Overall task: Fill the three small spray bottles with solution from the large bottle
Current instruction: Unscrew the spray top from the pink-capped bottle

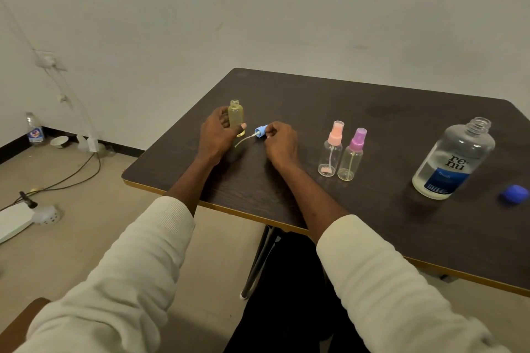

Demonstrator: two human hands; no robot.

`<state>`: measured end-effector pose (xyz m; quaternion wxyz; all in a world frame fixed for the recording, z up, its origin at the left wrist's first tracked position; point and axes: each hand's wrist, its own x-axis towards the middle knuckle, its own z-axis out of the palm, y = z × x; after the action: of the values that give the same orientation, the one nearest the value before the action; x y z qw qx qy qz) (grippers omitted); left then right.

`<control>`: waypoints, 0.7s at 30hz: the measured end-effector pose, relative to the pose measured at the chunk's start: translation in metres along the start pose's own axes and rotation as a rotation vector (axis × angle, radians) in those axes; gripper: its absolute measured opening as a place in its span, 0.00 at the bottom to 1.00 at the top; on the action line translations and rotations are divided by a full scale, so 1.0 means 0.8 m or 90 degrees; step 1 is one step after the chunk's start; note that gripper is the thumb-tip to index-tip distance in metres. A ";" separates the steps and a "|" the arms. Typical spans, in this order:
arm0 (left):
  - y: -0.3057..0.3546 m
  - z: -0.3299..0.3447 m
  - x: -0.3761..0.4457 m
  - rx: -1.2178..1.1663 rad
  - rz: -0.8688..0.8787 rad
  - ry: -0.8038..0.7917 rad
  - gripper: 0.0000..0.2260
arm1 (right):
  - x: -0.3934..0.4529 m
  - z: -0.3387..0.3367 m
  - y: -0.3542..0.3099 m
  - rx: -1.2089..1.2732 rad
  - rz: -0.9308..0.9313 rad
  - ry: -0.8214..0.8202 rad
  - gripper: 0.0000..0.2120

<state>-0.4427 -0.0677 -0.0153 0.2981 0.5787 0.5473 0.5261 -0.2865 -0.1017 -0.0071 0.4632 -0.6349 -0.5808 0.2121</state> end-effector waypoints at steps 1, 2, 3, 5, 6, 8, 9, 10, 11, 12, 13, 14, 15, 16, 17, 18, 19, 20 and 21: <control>0.001 0.000 -0.001 0.003 0.001 0.002 0.26 | 0.001 0.000 0.000 -0.002 -0.002 0.002 0.09; 0.001 0.000 0.000 0.010 0.001 0.005 0.25 | 0.003 0.002 0.000 -0.006 -0.001 0.006 0.07; 0.001 0.000 -0.001 0.019 0.003 0.008 0.24 | 0.006 0.004 -0.001 -0.010 0.000 0.009 0.07; 0.002 -0.001 -0.001 0.029 0.001 0.013 0.23 | 0.013 0.010 -0.002 -0.035 0.003 -0.002 0.12; 0.003 -0.001 -0.001 0.026 0.000 0.015 0.22 | 0.015 0.012 -0.002 -0.053 -0.001 -0.015 0.15; 0.004 -0.001 -0.003 0.016 -0.001 0.022 0.21 | 0.020 0.018 0.001 -0.093 -0.022 -0.038 0.16; 0.005 0.000 -0.004 0.013 0.000 0.024 0.21 | 0.021 0.020 0.003 -0.115 -0.030 -0.051 0.16; 0.005 0.000 -0.004 0.011 -0.003 0.025 0.20 | 0.022 0.022 0.004 -0.139 -0.040 -0.063 0.15; 0.006 0.001 -0.005 0.005 -0.005 0.025 0.20 | 0.022 0.023 0.004 -0.159 -0.053 -0.070 0.13; 0.007 0.001 -0.004 -0.001 -0.007 0.027 0.19 | 0.021 0.023 0.003 -0.169 -0.063 -0.076 0.13; 0.007 0.002 -0.004 -0.008 -0.006 0.030 0.19 | 0.021 0.024 0.002 -0.173 -0.069 -0.082 0.12; 0.007 0.002 -0.004 -0.010 -0.007 0.033 0.18 | 0.021 0.024 0.001 -0.177 -0.074 -0.085 0.13; 0.007 0.002 -0.004 -0.008 -0.008 0.035 0.18 | 0.021 0.023 -0.001 -0.182 -0.079 -0.087 0.14; 0.008 0.002 -0.004 -0.004 -0.009 0.038 0.18 | 0.020 0.022 -0.002 -0.183 -0.085 -0.089 0.14; 0.008 0.002 -0.005 -0.002 -0.009 0.042 0.18 | 0.018 0.021 -0.003 -0.178 -0.094 -0.089 0.15; 0.010 0.001 -0.005 -0.003 -0.007 0.048 0.19 | 0.016 0.019 -0.005 -0.171 -0.105 -0.086 0.15; 0.012 0.001 -0.006 -0.006 -0.007 0.057 0.21 | 0.013 0.016 -0.008 -0.166 -0.116 -0.083 0.15; 0.015 0.000 -0.008 -0.007 -0.008 0.070 0.23 | 0.012 0.012 -0.009 -0.163 -0.123 -0.076 0.14; 0.018 -0.001 -0.010 0.000 -0.006 0.091 0.24 | 0.009 0.009 -0.010 -0.164 -0.131 -0.066 0.14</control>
<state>-0.4378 -0.0790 -0.0045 0.2604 0.5373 0.5698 0.5646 -0.2947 -0.0930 -0.0017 0.3664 -0.6147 -0.6881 0.1198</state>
